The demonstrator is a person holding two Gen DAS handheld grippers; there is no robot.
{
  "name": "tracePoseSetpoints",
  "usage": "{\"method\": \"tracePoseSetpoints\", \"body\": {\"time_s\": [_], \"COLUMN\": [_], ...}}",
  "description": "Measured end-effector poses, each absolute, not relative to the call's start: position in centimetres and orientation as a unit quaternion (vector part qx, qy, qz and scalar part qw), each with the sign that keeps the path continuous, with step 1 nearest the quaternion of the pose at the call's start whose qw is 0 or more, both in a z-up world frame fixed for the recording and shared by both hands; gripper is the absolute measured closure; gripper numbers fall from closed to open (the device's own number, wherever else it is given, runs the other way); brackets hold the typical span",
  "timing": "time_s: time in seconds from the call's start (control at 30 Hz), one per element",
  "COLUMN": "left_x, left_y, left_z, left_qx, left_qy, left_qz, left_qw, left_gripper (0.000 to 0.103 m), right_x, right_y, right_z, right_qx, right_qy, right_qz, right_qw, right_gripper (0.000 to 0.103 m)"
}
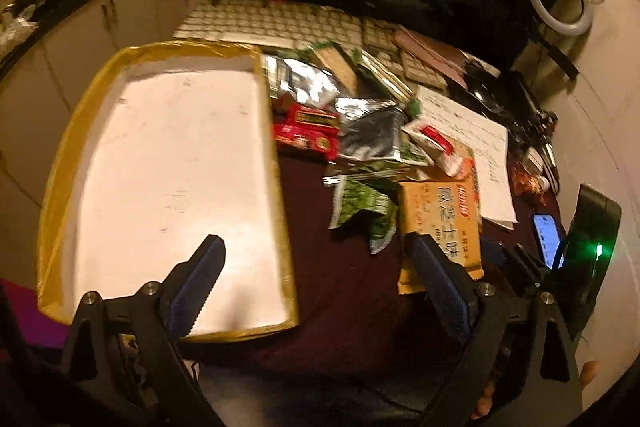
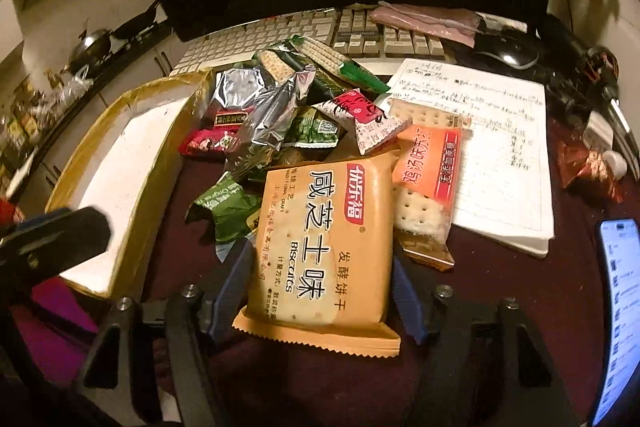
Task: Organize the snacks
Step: 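Grasp the orange biscuit pack with the right gripper while the left grasps the green pea bag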
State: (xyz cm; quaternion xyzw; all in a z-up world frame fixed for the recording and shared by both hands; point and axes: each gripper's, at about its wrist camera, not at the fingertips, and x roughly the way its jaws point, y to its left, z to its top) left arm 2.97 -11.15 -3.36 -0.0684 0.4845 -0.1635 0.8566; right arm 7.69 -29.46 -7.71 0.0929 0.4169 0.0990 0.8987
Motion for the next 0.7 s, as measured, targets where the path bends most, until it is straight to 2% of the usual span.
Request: {"method": "tracePoseSetpoints", "body": {"time_s": [0.07, 0.1, 0.13, 0.17, 0.23, 0.27, 0.43, 0.53, 0.7], "left_x": [3.7, 4.2, 4.7, 5.1, 6.0, 6.4, 9.4, 10.9, 11.3], "left_y": [-11.8, -12.3, -12.9, -13.4, -14.4, -14.8, -15.4, -15.4, -15.2], "left_z": [-3.5, -3.6, -3.8, -3.9, -4.4, -4.7, -6.2, -7.1, -7.3], "left_qx": [-0.074, -0.078, -0.078, -0.073, -0.063, -0.061, -0.058, -0.059, -0.078], "left_qy": [0.494, 0.498, 0.503, 0.508, 0.516, 0.523, 0.536, 0.54, 0.537], "left_qz": [-0.174, -0.18, -0.19, -0.19, -0.183, -0.185, -0.157, -0.133, -0.128], "left_qw": [0.848, 0.845, 0.839, 0.837, 0.834, 0.829, 0.828, 0.829, 0.83], "left_gripper": [0.016, 0.019, 0.022, 0.028, 0.038, 0.043, 0.052, 0.067, 0.07], "right_x": [7.0, 6.6, 6.1, 5.9, 5.7, 5.8, 5.4, 5.5, 4.9], "right_y": [-29.8, -30.1, -30.3, -30.8, -31.6, -31.7, -31.1, -31.2, -31.3], "right_z": [-7.6, -7.4, -7.1, -6.8, -6.5, -6.6, -6.5, -6.9, -7.1], "right_qx": [0.076, 0.073, 0.077, 0.086, 0.101, 0.1, 0.079, 0.089, 0.091], "right_qy": [0.419, 0.419, 0.41, 0.403, 0.397, 0.397, 0.386, 0.392, 0.392], "right_qz": [0.095, 0.097, 0.1, 0.108, 0.112, 0.113, 0.123, 0.128, 0.118], "right_qw": [0.9, 0.9, 0.903, 0.905, 0.905, 0.905, 0.911, 0.907, 0.908], "right_gripper": [0.039, 0.044, 0.056, 0.061, 0.065, 0.065, 0.062, 0.057, 0.043]}}
